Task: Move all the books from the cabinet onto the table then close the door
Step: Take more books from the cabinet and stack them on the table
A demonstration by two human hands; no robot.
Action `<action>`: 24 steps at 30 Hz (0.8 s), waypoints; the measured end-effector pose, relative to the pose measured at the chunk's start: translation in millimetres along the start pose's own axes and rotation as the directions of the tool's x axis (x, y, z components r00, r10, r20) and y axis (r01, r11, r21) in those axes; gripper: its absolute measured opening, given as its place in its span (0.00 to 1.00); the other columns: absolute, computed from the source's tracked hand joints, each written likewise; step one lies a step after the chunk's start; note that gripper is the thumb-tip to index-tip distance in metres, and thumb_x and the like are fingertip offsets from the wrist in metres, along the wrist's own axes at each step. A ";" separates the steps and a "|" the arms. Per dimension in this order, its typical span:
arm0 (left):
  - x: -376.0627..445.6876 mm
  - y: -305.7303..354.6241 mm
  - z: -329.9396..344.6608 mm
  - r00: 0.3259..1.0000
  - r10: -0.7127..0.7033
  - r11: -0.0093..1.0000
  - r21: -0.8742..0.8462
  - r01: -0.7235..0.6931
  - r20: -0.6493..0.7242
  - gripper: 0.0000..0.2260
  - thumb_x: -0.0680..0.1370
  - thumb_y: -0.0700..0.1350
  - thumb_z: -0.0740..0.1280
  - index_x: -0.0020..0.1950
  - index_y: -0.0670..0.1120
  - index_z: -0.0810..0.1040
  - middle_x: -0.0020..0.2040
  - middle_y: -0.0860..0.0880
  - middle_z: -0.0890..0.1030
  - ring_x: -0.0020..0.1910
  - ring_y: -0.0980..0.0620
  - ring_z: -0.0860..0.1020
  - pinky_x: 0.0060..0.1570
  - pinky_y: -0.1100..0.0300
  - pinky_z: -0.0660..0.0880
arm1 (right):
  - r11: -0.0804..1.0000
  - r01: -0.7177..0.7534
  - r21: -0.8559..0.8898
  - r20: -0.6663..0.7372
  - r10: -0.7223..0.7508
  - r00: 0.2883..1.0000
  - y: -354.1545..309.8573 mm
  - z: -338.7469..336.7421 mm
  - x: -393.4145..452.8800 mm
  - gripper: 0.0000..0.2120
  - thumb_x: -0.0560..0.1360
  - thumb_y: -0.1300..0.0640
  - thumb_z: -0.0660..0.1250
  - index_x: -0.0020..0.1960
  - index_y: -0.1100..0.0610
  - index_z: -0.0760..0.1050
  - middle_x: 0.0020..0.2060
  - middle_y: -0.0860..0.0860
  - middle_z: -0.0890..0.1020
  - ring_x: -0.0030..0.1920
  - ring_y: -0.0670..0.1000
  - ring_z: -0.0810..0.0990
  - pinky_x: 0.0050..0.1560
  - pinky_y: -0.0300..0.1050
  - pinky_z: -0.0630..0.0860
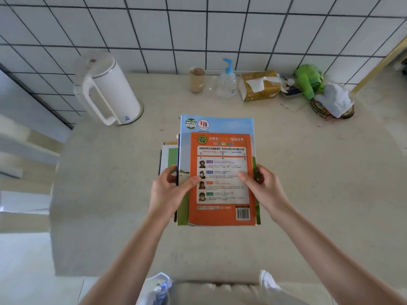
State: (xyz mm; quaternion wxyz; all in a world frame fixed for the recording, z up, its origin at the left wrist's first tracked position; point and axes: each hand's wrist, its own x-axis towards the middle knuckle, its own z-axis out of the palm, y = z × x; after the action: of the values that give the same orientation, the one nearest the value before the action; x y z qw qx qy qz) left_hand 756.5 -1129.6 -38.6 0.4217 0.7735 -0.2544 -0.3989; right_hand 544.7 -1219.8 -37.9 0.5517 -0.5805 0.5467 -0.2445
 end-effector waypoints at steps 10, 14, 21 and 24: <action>47.3 -24.8 -49.1 0.990 -0.130 0.991 0.020 0.129 0.053 0.13 0.69 0.53 0.76 0.51 0.52 0.83 0.41 0.55 0.86 0.38 0.56 0.85 0.42 0.56 0.82 | 0.978 -0.204 -0.049 -0.019 0.203 0.979 -7.6 71.6 28.0 0.11 0.74 0.49 0.69 0.54 0.52 0.77 0.46 0.44 0.83 0.44 0.44 0.82 0.39 0.39 0.78; 60.0 -37.0 -50.9 0.973 -0.211 0.977 0.040 0.208 0.098 0.12 0.71 0.54 0.75 0.52 0.52 0.82 0.42 0.54 0.86 0.39 0.53 0.85 0.46 0.52 0.83 | 0.965 -0.228 -0.130 -0.063 0.221 0.973 -9.9 80.0 37.2 0.12 0.73 0.50 0.70 0.55 0.53 0.77 0.47 0.46 0.83 0.45 0.46 0.82 0.40 0.41 0.77; 62.9 -43.4 -49.3 0.980 -0.186 0.983 0.007 0.186 0.074 0.14 0.71 0.56 0.75 0.52 0.51 0.81 0.44 0.53 0.86 0.39 0.53 0.85 0.44 0.51 0.83 | 0.966 -0.219 -0.140 -0.053 0.214 0.975 -11.5 80.1 36.9 0.13 0.73 0.52 0.71 0.56 0.51 0.76 0.47 0.46 0.84 0.43 0.46 0.83 0.40 0.42 0.79; 62.1 -48.1 -47.4 0.975 -0.201 0.979 -0.008 0.203 0.089 0.17 0.72 0.56 0.74 0.56 0.50 0.80 0.45 0.52 0.86 0.40 0.52 0.85 0.44 0.51 0.83 | 0.967 -0.210 -0.145 -0.055 0.205 0.977 -8.5 80.3 34.1 0.19 0.72 0.50 0.72 0.61 0.50 0.73 0.50 0.48 0.83 0.44 0.46 0.83 0.39 0.42 0.80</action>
State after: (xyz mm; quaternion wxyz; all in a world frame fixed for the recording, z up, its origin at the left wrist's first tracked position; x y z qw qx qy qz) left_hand 832.9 -1128.9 -89.3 0.3739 0.7735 -0.1893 -0.4755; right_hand 628.8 -1222.4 -62.8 0.5183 -0.5549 0.6320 -0.1551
